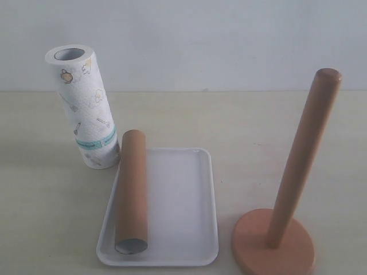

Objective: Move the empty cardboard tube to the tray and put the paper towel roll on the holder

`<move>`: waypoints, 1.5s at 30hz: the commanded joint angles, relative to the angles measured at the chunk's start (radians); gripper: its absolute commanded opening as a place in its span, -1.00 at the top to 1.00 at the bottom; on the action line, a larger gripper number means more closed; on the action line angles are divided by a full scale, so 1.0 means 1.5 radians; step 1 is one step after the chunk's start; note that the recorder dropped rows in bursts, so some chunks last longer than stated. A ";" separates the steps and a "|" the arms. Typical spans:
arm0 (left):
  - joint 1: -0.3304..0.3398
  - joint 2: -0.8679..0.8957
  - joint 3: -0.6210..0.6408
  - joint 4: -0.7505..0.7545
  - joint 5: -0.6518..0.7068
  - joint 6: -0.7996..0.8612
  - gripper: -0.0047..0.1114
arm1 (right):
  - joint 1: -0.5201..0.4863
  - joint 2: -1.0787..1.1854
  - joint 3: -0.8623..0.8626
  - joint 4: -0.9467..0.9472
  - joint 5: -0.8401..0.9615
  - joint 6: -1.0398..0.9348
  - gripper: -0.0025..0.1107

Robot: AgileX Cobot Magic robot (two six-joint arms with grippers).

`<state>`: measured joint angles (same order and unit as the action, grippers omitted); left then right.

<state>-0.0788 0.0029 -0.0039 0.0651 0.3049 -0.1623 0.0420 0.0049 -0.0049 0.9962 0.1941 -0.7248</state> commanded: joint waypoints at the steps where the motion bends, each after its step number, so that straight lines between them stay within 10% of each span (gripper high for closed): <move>1: -0.003 -0.002 0.003 0.001 -0.009 -0.004 0.85 | -0.002 -0.003 0.003 -0.135 0.014 0.127 0.96; 11: -0.003 -0.002 0.003 0.001 -0.009 -0.004 0.85 | -0.002 -0.003 0.003 -0.652 0.093 0.553 0.96; 45: -0.003 -0.002 0.003 0.001 -0.009 -0.004 0.85 | -0.002 -0.003 0.003 -0.668 0.102 0.581 0.96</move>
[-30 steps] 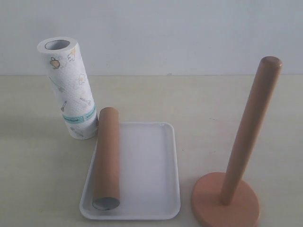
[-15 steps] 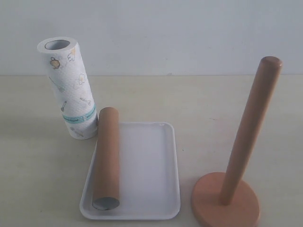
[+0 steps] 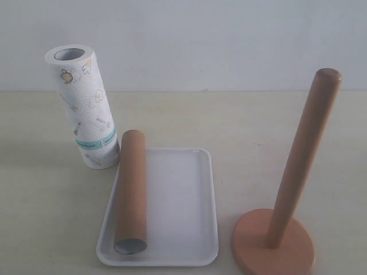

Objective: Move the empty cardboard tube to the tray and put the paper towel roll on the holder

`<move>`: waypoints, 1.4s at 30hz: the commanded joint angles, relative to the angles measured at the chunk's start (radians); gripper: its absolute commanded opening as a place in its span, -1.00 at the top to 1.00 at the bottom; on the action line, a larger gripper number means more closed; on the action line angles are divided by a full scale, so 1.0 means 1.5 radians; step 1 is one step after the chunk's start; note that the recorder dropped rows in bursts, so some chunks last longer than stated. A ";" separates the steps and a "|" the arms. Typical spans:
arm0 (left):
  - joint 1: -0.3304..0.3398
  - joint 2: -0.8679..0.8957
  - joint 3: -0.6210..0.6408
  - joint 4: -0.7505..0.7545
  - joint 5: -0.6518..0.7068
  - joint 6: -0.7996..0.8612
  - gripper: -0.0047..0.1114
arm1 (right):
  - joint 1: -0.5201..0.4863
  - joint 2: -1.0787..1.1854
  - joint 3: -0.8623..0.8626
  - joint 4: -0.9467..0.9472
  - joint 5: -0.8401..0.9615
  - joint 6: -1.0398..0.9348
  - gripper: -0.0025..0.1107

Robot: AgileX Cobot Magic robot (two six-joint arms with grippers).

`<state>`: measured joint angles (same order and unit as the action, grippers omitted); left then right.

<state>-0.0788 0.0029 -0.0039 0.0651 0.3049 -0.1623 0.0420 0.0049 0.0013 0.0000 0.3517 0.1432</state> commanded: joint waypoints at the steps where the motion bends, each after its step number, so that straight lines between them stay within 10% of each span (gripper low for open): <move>1: -0.003 -0.002 0.003 0.001 -0.009 -0.004 0.85 | -0.002 -0.003 -0.001 -0.004 -0.003 0.003 0.96; 19: -0.003 -0.002 0.003 0.000 -0.005 -0.003 0.85 | -0.002 -0.003 -0.001 -0.004 -0.003 0.004 0.96; 29: -0.003 -0.002 -0.230 -0.142 0.012 -0.016 0.85 | -0.002 -0.003 -0.001 -0.004 -0.003 0.005 0.96; 42: -0.003 0.032 -0.254 -0.098 -0.445 -0.046 0.85 | -0.002 -0.003 -0.001 -0.004 -0.003 0.005 0.96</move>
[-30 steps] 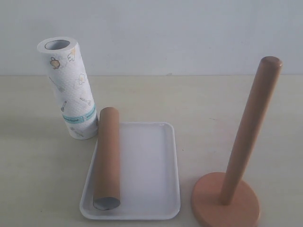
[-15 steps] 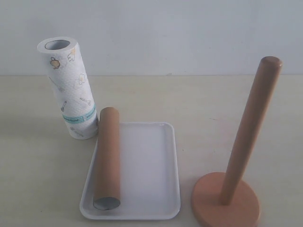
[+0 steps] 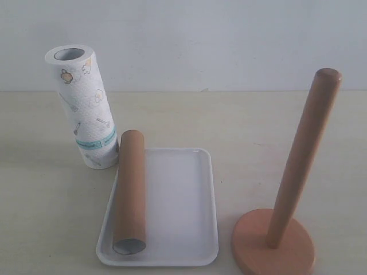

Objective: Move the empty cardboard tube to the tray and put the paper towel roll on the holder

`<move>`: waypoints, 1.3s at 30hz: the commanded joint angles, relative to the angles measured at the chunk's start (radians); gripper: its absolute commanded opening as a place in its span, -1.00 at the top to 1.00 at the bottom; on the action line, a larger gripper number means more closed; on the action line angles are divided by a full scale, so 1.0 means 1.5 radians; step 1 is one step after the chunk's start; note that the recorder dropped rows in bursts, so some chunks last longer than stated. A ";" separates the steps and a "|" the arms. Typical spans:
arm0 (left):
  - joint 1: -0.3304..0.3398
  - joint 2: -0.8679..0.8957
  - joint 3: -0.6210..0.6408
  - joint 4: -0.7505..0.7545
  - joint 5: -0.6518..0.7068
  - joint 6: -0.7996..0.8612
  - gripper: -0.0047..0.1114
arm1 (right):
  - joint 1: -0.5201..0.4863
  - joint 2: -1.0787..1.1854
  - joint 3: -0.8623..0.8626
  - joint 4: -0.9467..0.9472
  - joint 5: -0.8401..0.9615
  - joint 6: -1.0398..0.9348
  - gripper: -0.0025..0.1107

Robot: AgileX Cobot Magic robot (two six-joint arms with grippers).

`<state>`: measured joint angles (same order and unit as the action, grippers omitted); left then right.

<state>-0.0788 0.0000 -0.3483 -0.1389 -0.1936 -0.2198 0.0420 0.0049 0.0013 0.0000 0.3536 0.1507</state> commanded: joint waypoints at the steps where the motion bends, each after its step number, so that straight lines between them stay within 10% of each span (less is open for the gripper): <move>1: -0.003 0.055 -0.039 0.063 -0.110 -0.008 0.85 | -0.002 -0.003 -0.001 -0.004 -0.005 0.000 0.96; 20: -0.004 0.586 -0.086 0.179 -0.084 0.032 0.85 | -0.002 -0.003 -0.001 -0.004 -0.021 0.000 0.96; 29: -0.005 0.782 0.010 0.218 -0.460 -0.001 0.85 | -0.002 -0.003 -0.001 -0.004 -0.021 0.000 0.96; 39: -0.005 0.960 0.019 0.271 -0.554 0.041 0.85 | -0.002 -0.003 -0.001 -0.004 -0.021 0.000 0.96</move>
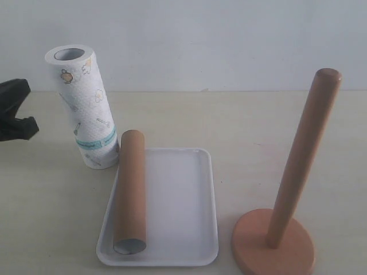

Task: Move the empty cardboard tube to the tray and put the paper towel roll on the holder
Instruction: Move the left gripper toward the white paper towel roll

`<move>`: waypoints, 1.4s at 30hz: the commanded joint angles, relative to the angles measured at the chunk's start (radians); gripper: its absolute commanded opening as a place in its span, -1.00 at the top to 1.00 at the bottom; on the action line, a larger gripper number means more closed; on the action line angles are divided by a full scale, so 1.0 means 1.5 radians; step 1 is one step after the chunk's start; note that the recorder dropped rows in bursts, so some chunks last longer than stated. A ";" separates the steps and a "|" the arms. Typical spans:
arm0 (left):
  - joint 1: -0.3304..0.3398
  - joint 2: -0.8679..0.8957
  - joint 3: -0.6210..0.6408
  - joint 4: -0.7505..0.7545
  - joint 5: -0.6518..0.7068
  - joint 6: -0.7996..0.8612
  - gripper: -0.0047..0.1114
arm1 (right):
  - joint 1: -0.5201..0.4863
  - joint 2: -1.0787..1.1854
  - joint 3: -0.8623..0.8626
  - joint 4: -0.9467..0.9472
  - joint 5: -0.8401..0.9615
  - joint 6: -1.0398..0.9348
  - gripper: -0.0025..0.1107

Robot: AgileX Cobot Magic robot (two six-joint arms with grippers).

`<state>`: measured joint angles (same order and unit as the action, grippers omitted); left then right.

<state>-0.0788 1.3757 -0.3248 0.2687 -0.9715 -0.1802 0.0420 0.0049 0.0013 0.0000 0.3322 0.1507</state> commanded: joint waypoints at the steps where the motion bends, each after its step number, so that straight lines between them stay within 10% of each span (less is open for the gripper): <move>1: -0.005 0.054 0.004 -0.002 -0.041 0.013 0.85 | -0.002 -0.003 -0.001 -0.004 -0.006 0.000 0.96; 7: -0.005 0.095 0.000 -0.066 -0.055 -0.038 0.70 | -0.002 -0.003 -0.001 -0.004 -0.006 0.000 0.96; 17: -0.005 0.116 -0.001 -0.044 -0.070 -0.008 -0.77 | -0.002 -0.003 -0.001 -0.004 -0.006 0.000 0.96; 42: -0.005 0.236 -0.095 0.050 -0.094 -0.022 -0.79 | -0.002 -0.003 -0.001 -0.004 -0.006 0.002 0.96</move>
<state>-0.0804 1.7062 -0.4477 0.3326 -1.0775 -0.1909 0.0420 0.0049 0.0013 0.0000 0.3322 0.1507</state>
